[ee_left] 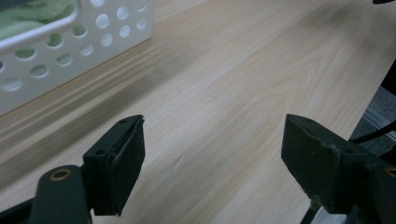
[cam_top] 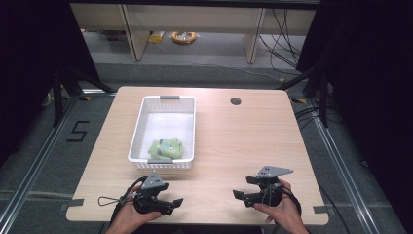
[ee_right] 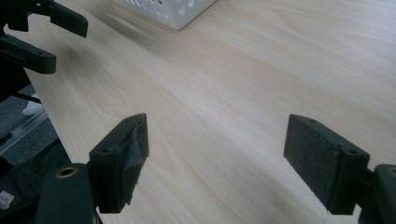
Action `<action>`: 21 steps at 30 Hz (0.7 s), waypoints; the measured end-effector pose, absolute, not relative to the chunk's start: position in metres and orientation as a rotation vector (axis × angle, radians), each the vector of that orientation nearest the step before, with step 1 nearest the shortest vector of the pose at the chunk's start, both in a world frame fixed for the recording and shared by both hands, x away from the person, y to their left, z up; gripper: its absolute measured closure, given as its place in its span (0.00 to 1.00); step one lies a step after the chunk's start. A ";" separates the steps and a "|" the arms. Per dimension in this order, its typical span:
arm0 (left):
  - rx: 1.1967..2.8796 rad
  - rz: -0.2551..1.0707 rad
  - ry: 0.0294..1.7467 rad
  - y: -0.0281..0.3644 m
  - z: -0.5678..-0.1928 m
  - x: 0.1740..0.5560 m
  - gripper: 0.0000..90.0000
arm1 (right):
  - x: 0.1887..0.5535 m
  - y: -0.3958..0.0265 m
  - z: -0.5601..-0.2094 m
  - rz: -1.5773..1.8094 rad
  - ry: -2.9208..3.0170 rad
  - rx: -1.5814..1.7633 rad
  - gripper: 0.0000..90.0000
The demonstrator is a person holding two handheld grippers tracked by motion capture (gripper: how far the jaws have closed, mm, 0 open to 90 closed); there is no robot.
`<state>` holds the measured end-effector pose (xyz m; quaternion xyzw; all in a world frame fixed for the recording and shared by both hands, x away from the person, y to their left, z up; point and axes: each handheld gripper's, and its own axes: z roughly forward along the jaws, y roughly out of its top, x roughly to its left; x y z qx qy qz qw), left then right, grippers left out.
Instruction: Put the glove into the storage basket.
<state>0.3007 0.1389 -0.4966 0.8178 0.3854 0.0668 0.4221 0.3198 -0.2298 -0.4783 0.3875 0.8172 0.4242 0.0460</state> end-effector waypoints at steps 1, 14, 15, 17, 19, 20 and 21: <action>2.078 0.178 0.940 0.141 -0.496 0.300 0.23 | 0.318 -0.230 -0.479 1.295 2.494 1.205 0.24; 2.094 0.214 0.919 0.139 -0.505 0.293 0.19 | 0.303 -0.237 -0.492 1.198 2.491 1.224 0.22; 2.109 0.220 0.919 0.140 -0.505 0.292 0.19 | 0.302 -0.238 -0.492 1.191 2.479 1.204 0.22; 2.121 0.223 0.903 0.139 -0.505 0.291 0.19 | 0.299 -0.238 -0.494 1.188 2.485 1.224 0.22; 2.116 0.216 0.914 0.138 -0.506 0.289 0.19 | 0.298 -0.239 -0.495 1.170 2.483 1.205 0.22; 2.122 0.226 0.903 0.138 -0.505 0.289 0.19 | 0.298 -0.239 -0.496 1.183 2.494 1.196 0.22; 2.130 0.224 0.891 0.138 -0.505 0.289 0.19 | 0.297 -0.239 -0.496 1.179 2.493 1.196 0.22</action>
